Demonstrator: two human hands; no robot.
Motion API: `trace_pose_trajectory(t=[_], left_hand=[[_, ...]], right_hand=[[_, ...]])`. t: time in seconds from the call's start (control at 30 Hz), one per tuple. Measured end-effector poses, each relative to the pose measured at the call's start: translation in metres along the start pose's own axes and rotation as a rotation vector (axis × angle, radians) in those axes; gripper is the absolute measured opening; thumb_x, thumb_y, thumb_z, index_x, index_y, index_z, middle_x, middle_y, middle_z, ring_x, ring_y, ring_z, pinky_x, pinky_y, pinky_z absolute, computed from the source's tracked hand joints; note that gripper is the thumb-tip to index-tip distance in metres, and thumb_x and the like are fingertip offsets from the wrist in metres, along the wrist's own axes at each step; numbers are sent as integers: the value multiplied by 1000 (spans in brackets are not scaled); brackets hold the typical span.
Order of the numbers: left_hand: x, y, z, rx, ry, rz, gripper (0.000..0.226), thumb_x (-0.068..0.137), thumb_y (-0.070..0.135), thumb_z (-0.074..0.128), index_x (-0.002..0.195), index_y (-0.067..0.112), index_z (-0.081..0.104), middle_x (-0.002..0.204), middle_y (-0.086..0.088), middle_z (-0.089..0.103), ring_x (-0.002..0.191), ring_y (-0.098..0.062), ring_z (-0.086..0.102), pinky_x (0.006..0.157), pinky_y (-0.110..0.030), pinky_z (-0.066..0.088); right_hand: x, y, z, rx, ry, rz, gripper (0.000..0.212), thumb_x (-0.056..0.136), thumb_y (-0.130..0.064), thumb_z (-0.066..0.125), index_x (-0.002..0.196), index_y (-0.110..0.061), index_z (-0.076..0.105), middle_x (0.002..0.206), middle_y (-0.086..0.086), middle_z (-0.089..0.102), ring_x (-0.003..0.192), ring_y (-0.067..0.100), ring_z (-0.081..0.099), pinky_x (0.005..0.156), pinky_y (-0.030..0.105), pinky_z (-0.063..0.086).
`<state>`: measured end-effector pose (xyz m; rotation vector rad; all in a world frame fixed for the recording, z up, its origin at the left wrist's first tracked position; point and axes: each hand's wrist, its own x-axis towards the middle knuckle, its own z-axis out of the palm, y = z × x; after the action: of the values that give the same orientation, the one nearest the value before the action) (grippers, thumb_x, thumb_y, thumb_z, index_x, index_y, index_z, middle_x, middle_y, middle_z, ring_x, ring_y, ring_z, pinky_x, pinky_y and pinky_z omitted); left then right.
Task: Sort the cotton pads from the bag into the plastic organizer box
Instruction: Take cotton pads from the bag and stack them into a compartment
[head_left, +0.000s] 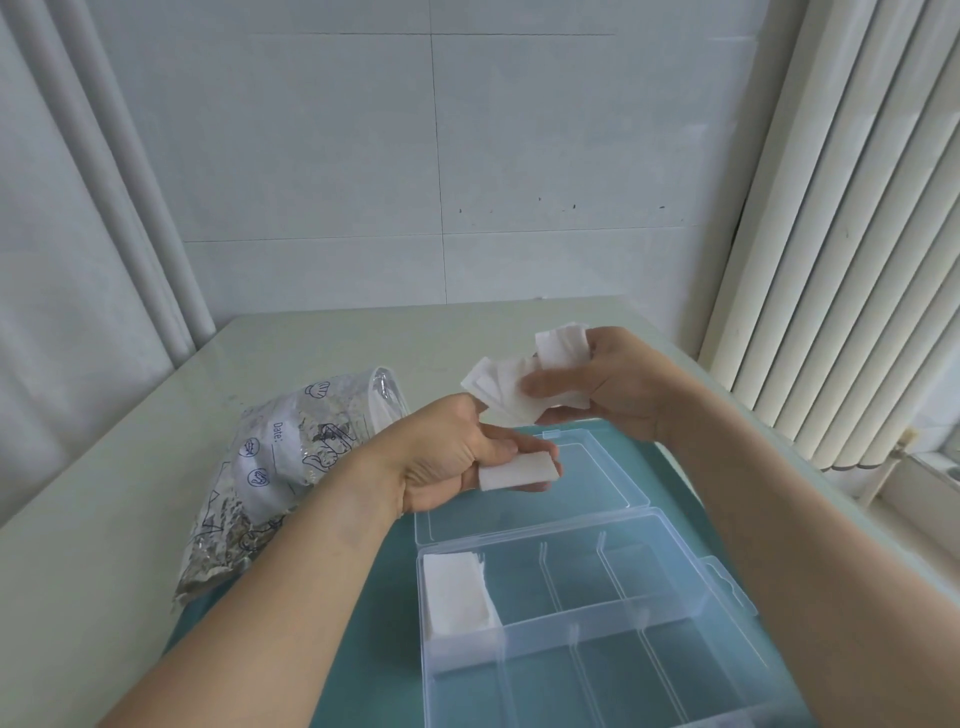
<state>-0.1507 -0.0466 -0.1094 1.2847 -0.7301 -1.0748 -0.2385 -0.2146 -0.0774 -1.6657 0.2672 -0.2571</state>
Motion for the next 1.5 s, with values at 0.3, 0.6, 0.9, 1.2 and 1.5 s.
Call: trace_pose_trajectory(t=[0.3, 0.6, 0.9, 1.2, 1.5], left_hand=[[6, 3, -7, -194, 233, -111, 28, 102, 3, 45, 127, -6, 52, 98, -24, 69, 78, -33, 71, 61, -40, 61], [-5, 7, -4, -198, 31, -92, 51, 83, -10, 58, 133, -9, 48, 124, -29, 62, 106, -38, 68, 79, -50, 60], [-5, 7, -3, -141, 31, -68, 42, 89, -23, 37, 127, -15, 51, 116, -31, 63, 103, -40, 68, 68, -30, 59], [-2, 6, 3, -266, 183, -65, 27, 91, -18, 48, 117, -17, 56, 116, -34, 64, 100, -47, 67, 78, -43, 61], [0, 7, 3, -352, 306, -76, 23, 76, -2, 68, 99, -3, 68, 88, -16, 75, 75, -26, 75, 68, -30, 62]], right_hand=[[-9, -5, -11, -395, -227, 153, 15, 76, -3, 83, 87, -11, 77, 83, 8, 71, 77, 19, 60, 62, 24, 52], [2, 6, -5, -498, -80, 62, 26, 70, -16, 90, 93, -13, 79, 90, 22, 74, 69, 24, 64, 84, 43, 58], [2, 4, 1, -501, 26, -25, 30, 80, -25, 84, 92, 0, 74, 71, 3, 65, 62, 15, 55, 64, 28, 47], [-5, -10, -21, -210, 164, -65, 36, 75, -19, 87, 104, -1, 74, 82, 9, 76, 69, 15, 67, 64, 26, 50], [-9, -18, -10, 15, 57, 23, 24, 80, -9, 79, 100, 1, 73, 85, 8, 75, 72, 17, 71, 58, 20, 55]])
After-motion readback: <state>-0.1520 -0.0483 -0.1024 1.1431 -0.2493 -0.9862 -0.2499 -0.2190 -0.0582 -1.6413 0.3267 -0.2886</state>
